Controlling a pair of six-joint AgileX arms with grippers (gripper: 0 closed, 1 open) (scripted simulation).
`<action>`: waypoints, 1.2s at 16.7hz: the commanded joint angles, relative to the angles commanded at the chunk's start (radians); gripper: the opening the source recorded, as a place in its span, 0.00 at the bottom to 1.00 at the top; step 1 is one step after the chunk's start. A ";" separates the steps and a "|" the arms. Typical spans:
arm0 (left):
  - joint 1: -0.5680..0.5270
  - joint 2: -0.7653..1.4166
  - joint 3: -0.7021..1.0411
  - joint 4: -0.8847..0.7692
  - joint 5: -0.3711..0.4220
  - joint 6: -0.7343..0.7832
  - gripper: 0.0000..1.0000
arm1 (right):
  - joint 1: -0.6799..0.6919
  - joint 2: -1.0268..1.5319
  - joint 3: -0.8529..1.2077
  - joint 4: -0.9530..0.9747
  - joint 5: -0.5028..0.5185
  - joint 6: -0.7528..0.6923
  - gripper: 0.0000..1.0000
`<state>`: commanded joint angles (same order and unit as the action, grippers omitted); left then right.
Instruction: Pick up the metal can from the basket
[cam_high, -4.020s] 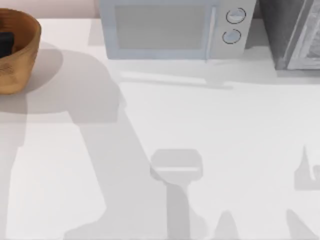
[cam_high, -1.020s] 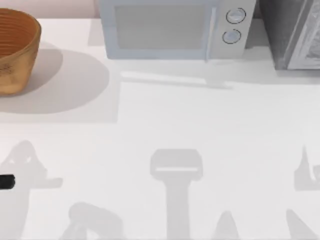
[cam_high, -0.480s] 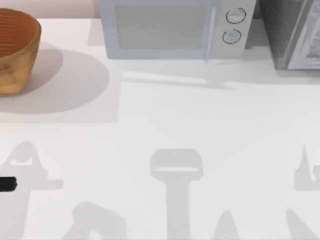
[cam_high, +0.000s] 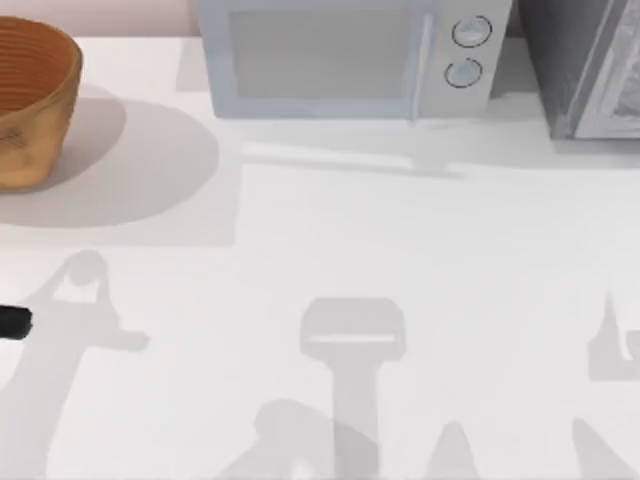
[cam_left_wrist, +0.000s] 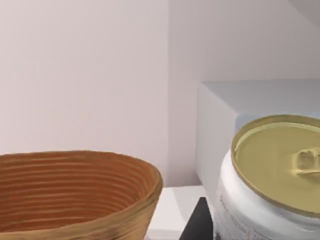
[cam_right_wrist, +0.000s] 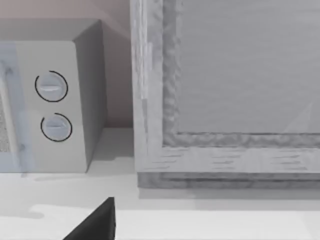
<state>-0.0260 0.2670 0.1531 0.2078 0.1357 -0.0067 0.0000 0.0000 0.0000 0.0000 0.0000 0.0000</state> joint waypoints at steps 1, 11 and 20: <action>-0.006 0.056 0.030 0.039 0.030 0.000 0.00 | 0.000 0.000 0.000 0.000 0.000 0.000 1.00; -0.051 0.570 0.298 0.382 0.311 -0.002 0.00 | 0.000 0.000 0.000 0.000 0.000 0.000 1.00; -0.080 0.993 0.509 0.639 0.545 0.009 0.00 | 0.000 0.000 0.000 0.000 0.000 0.000 1.00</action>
<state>-0.1057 1.2598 0.6617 0.8465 0.6811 0.0026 0.0000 0.0000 0.0000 0.0000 0.0000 0.0000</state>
